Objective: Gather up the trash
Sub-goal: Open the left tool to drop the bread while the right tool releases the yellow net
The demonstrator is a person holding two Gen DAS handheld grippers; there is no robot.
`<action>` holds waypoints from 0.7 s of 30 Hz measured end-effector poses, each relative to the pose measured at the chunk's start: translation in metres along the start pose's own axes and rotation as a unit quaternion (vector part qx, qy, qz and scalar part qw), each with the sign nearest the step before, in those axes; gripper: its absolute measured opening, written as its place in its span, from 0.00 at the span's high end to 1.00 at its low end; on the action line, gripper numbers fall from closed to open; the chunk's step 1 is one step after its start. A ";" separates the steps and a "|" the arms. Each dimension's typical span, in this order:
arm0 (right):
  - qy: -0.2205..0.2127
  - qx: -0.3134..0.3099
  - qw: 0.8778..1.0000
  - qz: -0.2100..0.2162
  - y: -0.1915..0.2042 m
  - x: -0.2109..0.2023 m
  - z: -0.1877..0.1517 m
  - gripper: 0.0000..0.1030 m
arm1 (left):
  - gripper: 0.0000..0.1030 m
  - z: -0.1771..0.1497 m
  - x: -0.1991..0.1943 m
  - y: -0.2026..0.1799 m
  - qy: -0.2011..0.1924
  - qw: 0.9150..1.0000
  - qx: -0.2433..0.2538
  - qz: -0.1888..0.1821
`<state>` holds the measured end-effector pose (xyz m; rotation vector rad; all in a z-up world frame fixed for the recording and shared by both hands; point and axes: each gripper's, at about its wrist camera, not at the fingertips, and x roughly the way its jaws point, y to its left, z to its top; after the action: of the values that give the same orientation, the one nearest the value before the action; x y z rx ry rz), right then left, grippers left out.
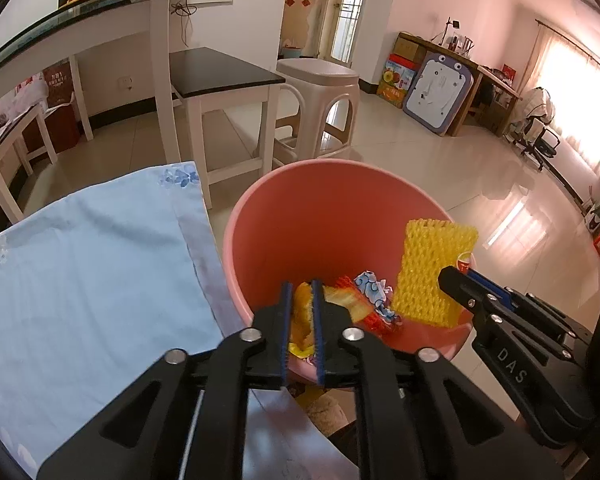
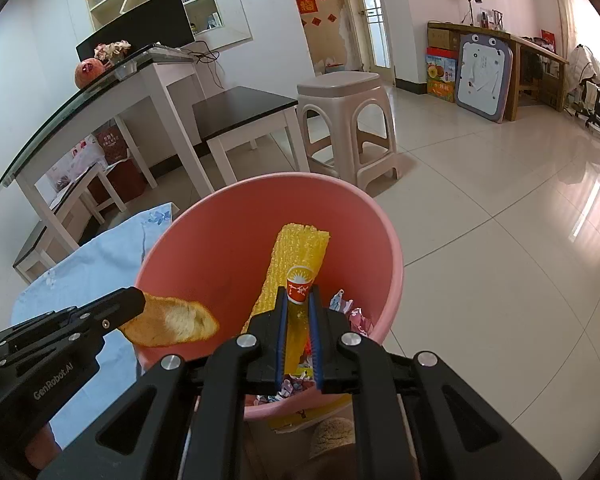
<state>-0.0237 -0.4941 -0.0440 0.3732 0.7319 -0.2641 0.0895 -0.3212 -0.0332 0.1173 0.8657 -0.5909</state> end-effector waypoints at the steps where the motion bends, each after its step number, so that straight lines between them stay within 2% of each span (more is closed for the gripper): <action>1: 0.000 0.000 1.000 0.000 0.000 0.000 0.000 0.90 | 0.84 0.000 -0.001 0.000 -0.001 1.000 -0.001 -0.001; 6: 0.003 0.001 1.000 0.001 0.000 0.003 -0.003 0.90 | 0.70 -0.001 -0.005 0.001 -0.011 1.000 -0.002 -0.006; 15: 0.000 0.000 1.000 0.003 0.002 0.003 -0.003 0.87 | 0.67 -0.001 -0.010 0.004 -0.015 1.000 -0.009 -0.008; 17: 0.000 0.000 1.000 0.003 0.002 0.003 -0.003 0.82 | 0.66 -0.001 -0.011 0.004 -0.015 1.000 -0.010 -0.010; 18: 0.000 0.000 1.000 0.003 0.002 0.003 -0.004 0.79 | 0.62 -0.001 -0.011 0.004 -0.015 1.000 -0.010 -0.010; 20: -0.004 0.001 1.000 0.002 0.003 0.001 -0.003 0.68 | 0.58 -0.001 -0.013 0.005 -0.017 1.000 -0.012 -0.012; 21: -0.006 0.001 1.000 0.003 0.003 0.000 -0.002 0.66 | 0.58 -0.001 -0.014 0.005 -0.018 1.000 -0.012 -0.013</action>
<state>-0.0239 -0.4904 -0.0441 0.3762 0.7176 -0.2616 0.0847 -0.3101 -0.0236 0.0731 0.8394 -0.6041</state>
